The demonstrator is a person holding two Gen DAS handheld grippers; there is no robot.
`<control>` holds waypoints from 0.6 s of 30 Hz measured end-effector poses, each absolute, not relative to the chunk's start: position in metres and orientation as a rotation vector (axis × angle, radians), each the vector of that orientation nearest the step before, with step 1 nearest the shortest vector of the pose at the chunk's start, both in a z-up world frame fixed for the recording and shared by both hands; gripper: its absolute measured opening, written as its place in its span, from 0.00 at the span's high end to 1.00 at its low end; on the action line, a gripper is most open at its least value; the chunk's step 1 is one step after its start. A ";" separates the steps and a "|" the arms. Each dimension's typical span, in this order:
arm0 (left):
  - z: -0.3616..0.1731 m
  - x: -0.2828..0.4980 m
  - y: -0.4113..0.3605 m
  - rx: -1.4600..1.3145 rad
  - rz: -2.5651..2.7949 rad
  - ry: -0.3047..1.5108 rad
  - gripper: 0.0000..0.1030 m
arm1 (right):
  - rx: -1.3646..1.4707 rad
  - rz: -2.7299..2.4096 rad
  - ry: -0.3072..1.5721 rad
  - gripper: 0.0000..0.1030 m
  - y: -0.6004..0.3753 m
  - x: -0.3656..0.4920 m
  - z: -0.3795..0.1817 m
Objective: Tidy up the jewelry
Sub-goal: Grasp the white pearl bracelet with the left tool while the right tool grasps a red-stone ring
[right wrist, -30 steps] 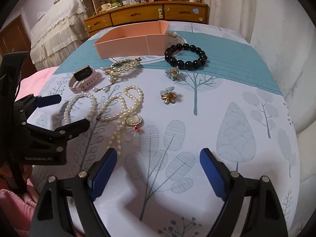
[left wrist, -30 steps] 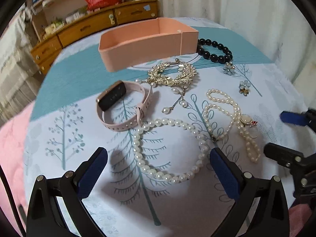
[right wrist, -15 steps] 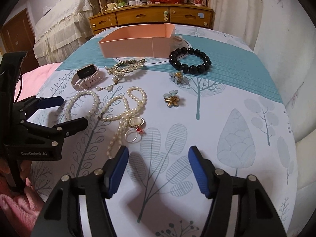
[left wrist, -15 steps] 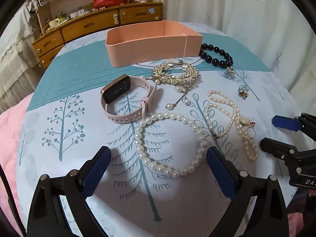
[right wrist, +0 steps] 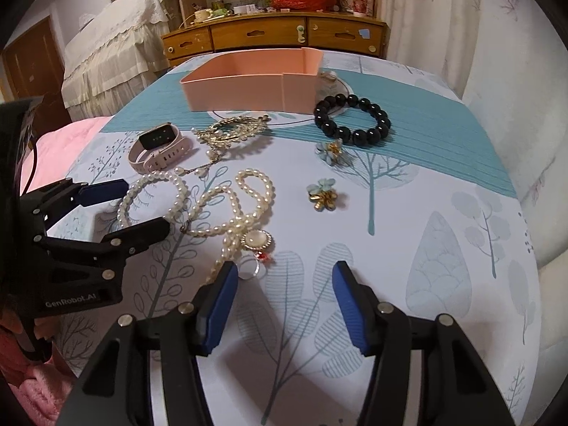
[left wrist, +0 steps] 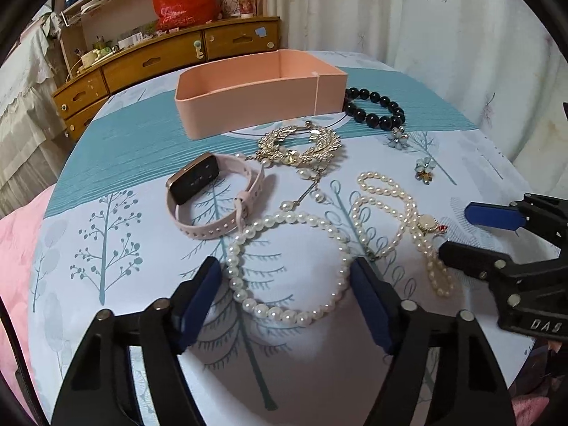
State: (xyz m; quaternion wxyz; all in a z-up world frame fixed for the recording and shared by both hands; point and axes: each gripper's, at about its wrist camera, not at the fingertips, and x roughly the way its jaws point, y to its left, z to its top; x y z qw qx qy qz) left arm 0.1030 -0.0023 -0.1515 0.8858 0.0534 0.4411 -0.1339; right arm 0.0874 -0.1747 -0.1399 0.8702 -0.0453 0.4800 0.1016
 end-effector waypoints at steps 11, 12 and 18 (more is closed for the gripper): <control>-0.149 0.099 -0.005 0.079 -0.311 0.886 0.86 | -0.087 0.245 0.987 0.82 -0.171 0.092 -0.139; -0.149 0.100 -0.003 0.066 -0.317 0.889 0.87 | -0.084 0.249 0.988 0.83 -0.172 0.092 -0.139; -0.149 0.103 0.010 -0.028 -0.366 0.928 0.88 | -0.022 0.273 0.987 0.92 -0.179 0.092 -0.140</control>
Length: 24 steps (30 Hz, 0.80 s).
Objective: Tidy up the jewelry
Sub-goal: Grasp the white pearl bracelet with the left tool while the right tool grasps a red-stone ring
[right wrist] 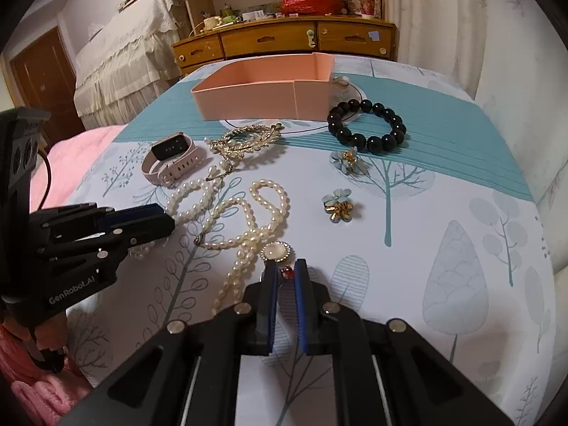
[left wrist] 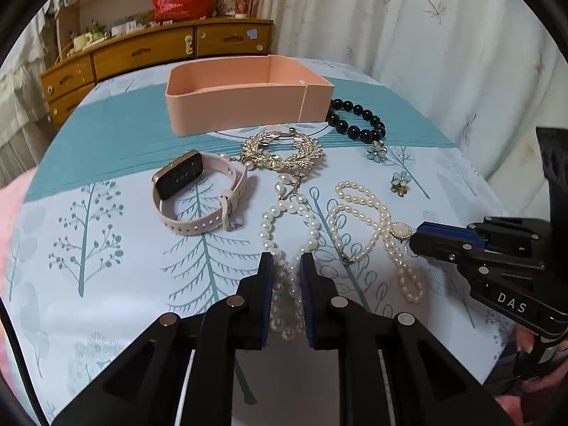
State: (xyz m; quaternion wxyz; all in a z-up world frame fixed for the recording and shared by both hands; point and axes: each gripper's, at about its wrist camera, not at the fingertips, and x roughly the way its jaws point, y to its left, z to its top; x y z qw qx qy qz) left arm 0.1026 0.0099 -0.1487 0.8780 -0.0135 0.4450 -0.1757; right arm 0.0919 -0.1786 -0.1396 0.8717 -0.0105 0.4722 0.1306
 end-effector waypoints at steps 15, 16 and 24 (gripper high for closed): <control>-0.147 0.107 0.024 -0.064 -0.317 0.997 0.96 | 0.041 0.289 1.015 0.92 -0.181 0.085 -0.134; -0.147 0.107 0.025 -0.061 -0.312 0.999 0.92 | 0.039 0.288 1.013 0.92 -0.182 0.084 -0.132; -0.132 0.109 0.034 0.030 -0.225 0.954 0.38 | 0.060 0.271 0.992 0.92 -0.192 0.078 -0.121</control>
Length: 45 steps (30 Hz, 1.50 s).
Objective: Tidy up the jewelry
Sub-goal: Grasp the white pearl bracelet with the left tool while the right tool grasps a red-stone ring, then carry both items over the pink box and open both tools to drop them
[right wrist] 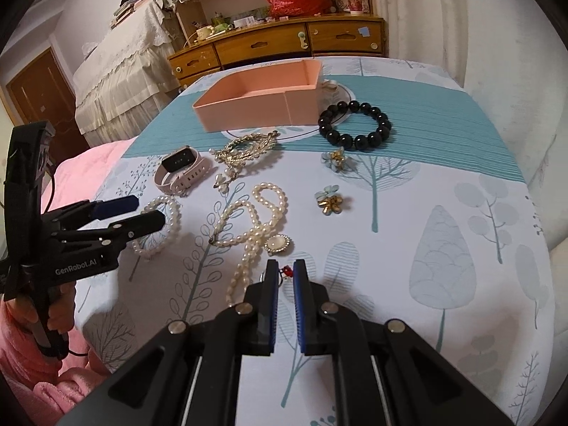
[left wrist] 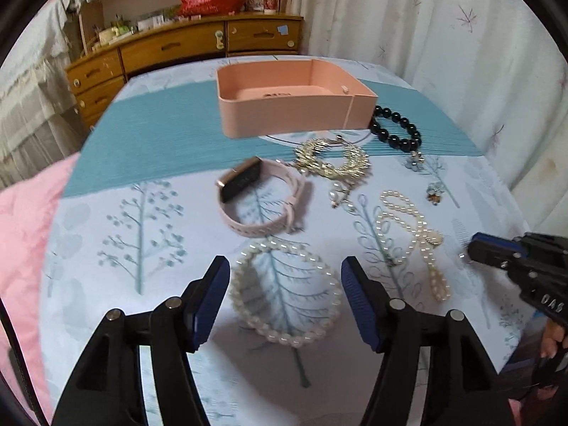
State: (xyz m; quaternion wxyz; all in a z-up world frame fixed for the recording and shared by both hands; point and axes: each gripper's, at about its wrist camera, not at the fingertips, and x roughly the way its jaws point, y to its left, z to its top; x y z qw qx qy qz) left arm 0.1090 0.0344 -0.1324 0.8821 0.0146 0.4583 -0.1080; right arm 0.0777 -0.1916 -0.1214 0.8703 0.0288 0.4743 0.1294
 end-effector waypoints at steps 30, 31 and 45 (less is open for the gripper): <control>-0.116 0.144 0.066 -0.037 -0.246 1.152 0.95 | 0.042 0.421 0.964 0.92 -0.178 0.117 -0.079; -0.110 0.145 0.066 -0.033 -0.248 1.145 0.95 | 0.047 0.441 0.963 0.92 -0.177 0.122 -0.075; -0.008 0.199 0.060 0.050 -0.278 0.944 0.95 | 0.033 0.509 0.893 0.92 -0.158 0.180 -0.020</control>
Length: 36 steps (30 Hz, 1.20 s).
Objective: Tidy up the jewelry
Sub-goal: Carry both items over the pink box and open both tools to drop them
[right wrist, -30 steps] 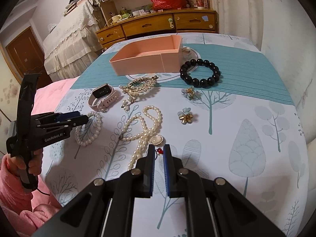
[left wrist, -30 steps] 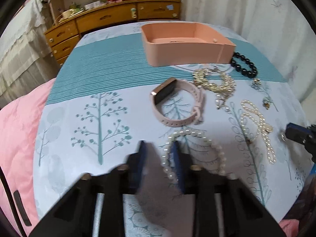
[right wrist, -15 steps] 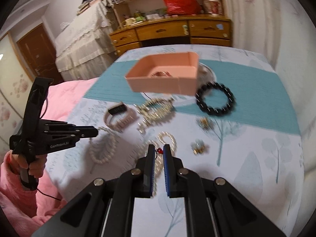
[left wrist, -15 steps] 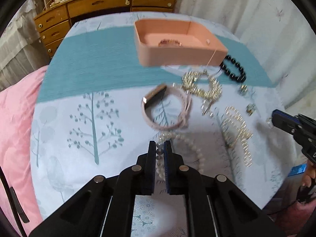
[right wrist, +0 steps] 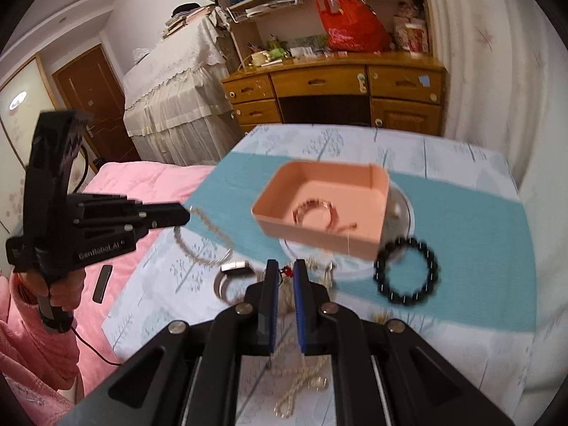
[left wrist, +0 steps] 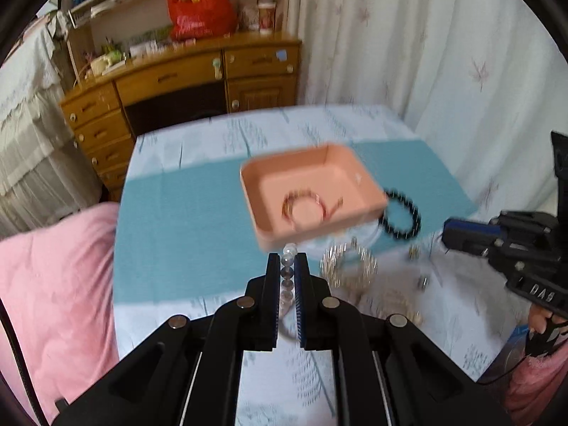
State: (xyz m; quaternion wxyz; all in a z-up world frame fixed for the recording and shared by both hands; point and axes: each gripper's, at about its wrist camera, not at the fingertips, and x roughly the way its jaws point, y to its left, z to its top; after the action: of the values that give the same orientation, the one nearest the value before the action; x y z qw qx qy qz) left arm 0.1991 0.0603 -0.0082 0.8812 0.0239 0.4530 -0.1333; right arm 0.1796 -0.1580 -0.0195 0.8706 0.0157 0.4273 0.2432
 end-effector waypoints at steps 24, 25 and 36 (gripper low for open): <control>-0.032 0.293 0.038 0.074 -0.223 1.008 0.21 | 0.272 0.439 1.171 0.67 -0.172 0.292 -0.063; -0.031 0.292 0.037 0.087 -0.210 1.005 0.16 | 0.275 0.435 1.168 0.67 -0.173 0.291 -0.063; -0.018 0.268 0.037 0.104 -0.203 1.004 0.10 | 0.243 0.387 1.126 0.67 -0.180 0.269 -0.040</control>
State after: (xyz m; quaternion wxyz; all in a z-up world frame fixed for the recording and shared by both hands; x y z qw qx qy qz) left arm 0.2679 0.0365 -0.0176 0.8703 0.0497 0.4803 -0.0969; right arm 0.2692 -0.1799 -0.0404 0.8210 0.1140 0.5290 0.1818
